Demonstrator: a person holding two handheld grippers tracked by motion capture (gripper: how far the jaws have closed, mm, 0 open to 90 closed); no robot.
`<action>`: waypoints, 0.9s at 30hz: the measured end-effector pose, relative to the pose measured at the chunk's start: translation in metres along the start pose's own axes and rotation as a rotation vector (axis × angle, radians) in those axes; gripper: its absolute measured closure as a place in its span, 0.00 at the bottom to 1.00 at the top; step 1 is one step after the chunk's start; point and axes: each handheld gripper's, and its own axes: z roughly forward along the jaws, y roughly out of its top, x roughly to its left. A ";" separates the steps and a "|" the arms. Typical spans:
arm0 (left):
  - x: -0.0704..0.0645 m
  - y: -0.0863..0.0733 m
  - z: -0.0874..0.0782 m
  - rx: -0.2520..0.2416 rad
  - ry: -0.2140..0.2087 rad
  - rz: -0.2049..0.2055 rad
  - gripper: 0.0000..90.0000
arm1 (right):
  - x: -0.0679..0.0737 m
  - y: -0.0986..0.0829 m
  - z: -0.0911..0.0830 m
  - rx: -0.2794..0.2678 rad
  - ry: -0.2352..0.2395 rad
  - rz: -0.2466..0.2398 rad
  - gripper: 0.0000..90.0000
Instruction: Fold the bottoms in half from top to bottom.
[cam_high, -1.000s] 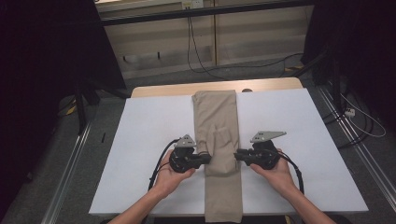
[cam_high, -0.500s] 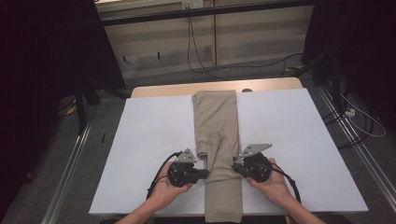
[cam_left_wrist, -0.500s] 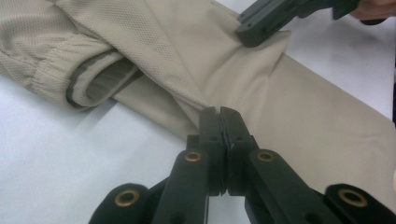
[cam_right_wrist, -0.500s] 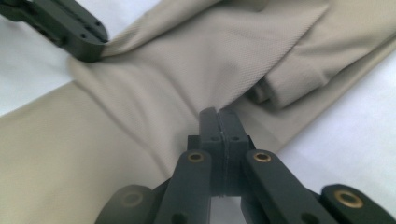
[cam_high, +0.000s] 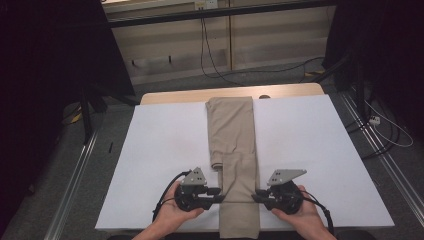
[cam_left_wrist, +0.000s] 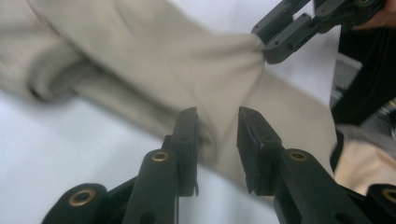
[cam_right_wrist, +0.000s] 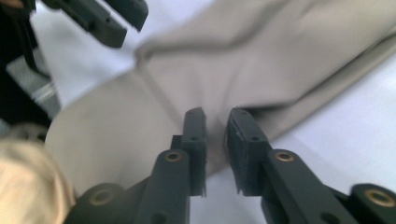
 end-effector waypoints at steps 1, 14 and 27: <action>0.005 0.006 0.001 -0.018 0.020 -0.003 0.71 | -0.006 0.005 0.000 -0.020 -0.021 0.002 0.79; 0.072 0.040 0.058 0.000 0.196 -0.075 0.54 | -0.069 0.046 0.050 -0.039 -0.183 0.047 0.68; 0.016 0.009 0.019 0.015 -0.007 -0.006 0.96 | -0.026 0.017 0.015 -0.047 -0.006 0.036 1.00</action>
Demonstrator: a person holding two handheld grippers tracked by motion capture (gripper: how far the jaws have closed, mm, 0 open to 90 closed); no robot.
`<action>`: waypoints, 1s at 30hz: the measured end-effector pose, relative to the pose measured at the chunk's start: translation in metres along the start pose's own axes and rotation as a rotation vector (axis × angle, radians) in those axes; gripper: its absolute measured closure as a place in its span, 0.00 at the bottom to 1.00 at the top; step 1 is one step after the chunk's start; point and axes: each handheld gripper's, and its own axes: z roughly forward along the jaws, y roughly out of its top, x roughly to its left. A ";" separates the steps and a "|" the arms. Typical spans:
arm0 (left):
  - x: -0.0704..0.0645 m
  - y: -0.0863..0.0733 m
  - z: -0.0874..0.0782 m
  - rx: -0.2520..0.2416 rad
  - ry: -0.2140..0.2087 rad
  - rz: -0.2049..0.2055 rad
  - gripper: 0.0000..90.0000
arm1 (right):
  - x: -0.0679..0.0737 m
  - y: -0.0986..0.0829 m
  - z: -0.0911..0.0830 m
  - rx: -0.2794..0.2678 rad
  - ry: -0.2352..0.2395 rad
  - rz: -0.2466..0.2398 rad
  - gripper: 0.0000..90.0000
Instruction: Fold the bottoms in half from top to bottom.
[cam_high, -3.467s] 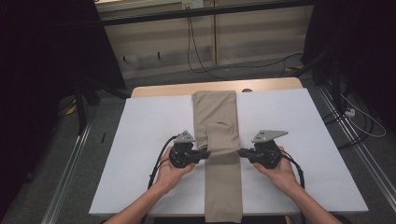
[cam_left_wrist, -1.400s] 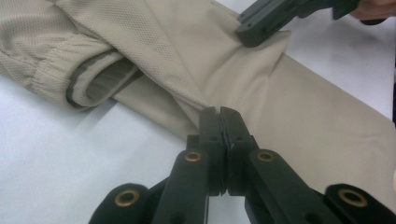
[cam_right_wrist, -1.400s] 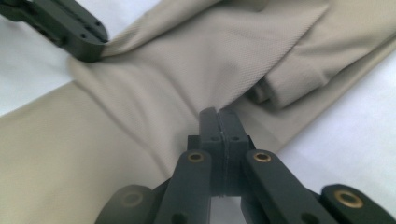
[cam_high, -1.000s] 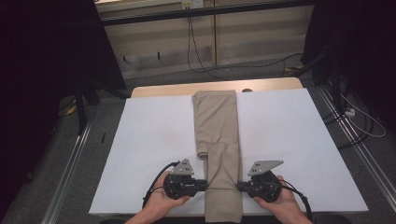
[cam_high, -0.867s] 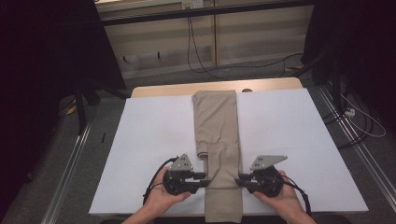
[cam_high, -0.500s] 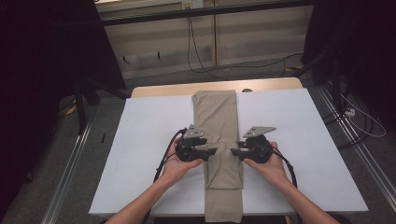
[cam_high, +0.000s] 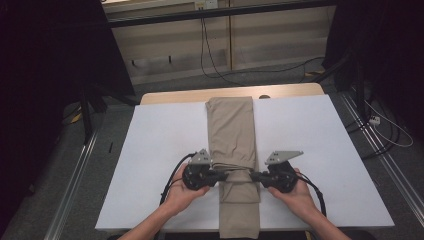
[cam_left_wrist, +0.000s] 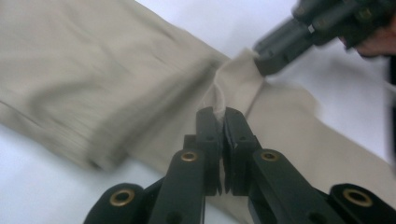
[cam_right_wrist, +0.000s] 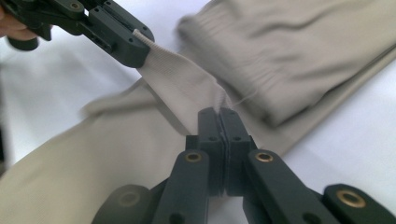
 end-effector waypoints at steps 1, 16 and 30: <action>-0.005 -0.006 -0.002 0.015 -0.013 0.015 0.96 | 0.005 -0.005 -0.003 0.002 0.018 0.002 1.00; -0.065 -0.045 -0.013 0.141 -0.185 0.085 0.94 | 0.051 -0.026 -0.033 -0.016 0.088 -0.091 0.72; -0.051 -0.029 -0.029 -0.011 -0.161 0.048 0.74 | 0.053 -0.024 0.011 0.123 0.184 -0.132 0.99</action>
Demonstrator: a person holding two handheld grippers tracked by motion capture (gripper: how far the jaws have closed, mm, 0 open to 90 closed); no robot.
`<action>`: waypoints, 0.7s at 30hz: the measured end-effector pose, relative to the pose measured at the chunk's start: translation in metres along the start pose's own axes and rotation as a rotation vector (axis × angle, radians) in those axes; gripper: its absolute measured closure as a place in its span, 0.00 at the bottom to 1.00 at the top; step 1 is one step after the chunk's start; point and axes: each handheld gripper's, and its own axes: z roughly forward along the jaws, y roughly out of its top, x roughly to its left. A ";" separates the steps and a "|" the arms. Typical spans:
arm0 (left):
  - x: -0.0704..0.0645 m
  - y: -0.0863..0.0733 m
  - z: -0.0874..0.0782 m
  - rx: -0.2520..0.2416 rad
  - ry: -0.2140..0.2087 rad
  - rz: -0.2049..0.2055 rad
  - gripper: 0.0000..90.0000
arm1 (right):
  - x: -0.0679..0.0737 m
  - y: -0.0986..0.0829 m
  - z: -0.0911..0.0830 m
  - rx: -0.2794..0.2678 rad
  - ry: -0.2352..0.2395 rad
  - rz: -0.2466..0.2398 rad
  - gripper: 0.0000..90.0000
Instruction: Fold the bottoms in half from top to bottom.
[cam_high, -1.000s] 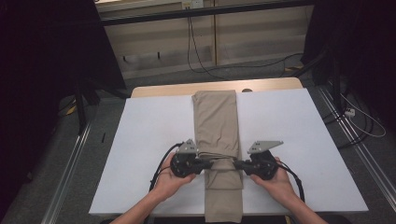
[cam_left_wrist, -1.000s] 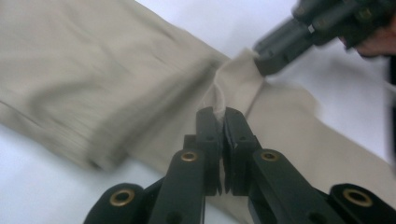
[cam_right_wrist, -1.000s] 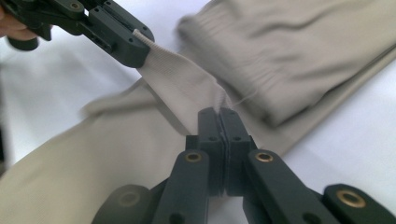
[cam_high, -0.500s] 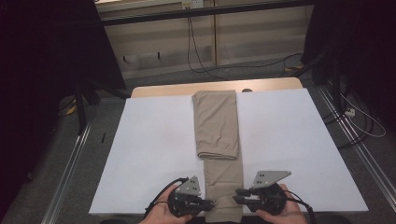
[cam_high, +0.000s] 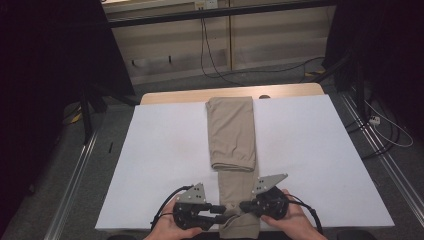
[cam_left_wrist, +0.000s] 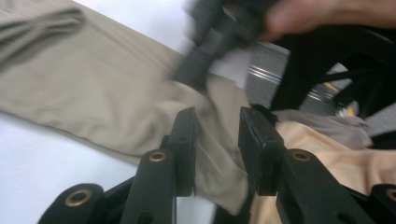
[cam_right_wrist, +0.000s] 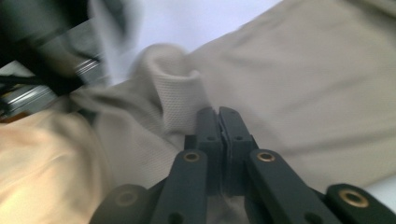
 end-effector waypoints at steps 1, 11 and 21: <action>0.003 0.001 0.001 -0.002 0.013 -0.010 0.72 | 0.004 -0.002 -0.002 -0.003 -0.004 -0.005 0.99; 0.026 0.001 0.003 0.008 0.123 -0.046 0.56 | 0.018 -0.005 -0.021 -0.047 0.010 -0.007 0.71; 0.083 0.023 0.006 -0.025 0.305 -0.076 0.53 | -0.059 0.033 -0.015 -0.066 -0.238 0.017 0.57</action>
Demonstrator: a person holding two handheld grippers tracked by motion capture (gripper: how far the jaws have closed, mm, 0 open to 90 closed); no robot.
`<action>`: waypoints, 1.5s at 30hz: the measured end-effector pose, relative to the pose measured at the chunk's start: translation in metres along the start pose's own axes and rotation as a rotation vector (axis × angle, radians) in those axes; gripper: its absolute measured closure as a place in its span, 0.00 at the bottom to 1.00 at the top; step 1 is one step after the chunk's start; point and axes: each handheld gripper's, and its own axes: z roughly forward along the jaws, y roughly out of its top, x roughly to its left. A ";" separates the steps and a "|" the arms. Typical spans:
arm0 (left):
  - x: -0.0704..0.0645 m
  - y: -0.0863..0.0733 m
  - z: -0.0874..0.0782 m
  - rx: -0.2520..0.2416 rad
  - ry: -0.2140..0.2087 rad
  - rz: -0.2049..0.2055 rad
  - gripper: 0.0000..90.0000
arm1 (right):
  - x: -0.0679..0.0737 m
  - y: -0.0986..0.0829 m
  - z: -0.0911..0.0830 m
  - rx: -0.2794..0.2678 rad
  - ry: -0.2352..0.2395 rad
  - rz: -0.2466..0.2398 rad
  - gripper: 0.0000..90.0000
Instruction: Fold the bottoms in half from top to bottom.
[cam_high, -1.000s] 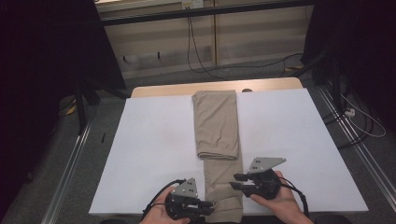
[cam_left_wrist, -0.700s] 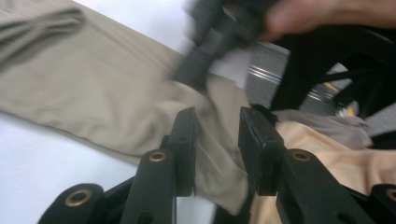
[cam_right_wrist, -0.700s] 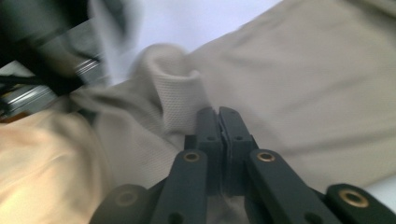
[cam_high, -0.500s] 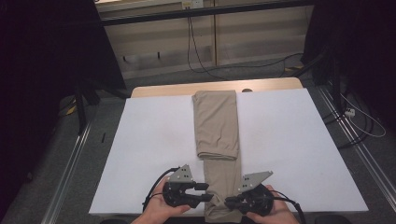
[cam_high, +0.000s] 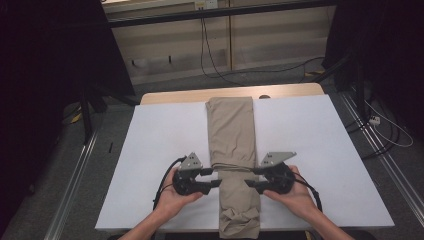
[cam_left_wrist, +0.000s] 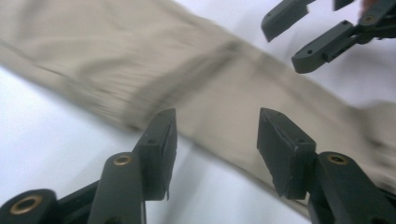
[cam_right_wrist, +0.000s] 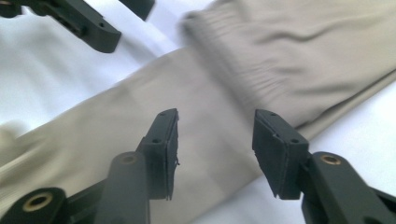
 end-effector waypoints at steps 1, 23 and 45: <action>0.007 0.003 0.004 -0.001 0.017 -0.007 0.52 | -0.006 0.004 0.006 -0.001 -0.015 0.004 0.55; 0.029 0.012 0.037 0.006 0.058 -0.039 0.89 | -0.019 0.010 0.038 -0.022 -0.098 -0.049 0.82; -0.027 0.002 -0.007 -0.005 -0.114 0.005 0.91 | 0.008 0.000 -0.014 -0.043 0.079 0.005 0.95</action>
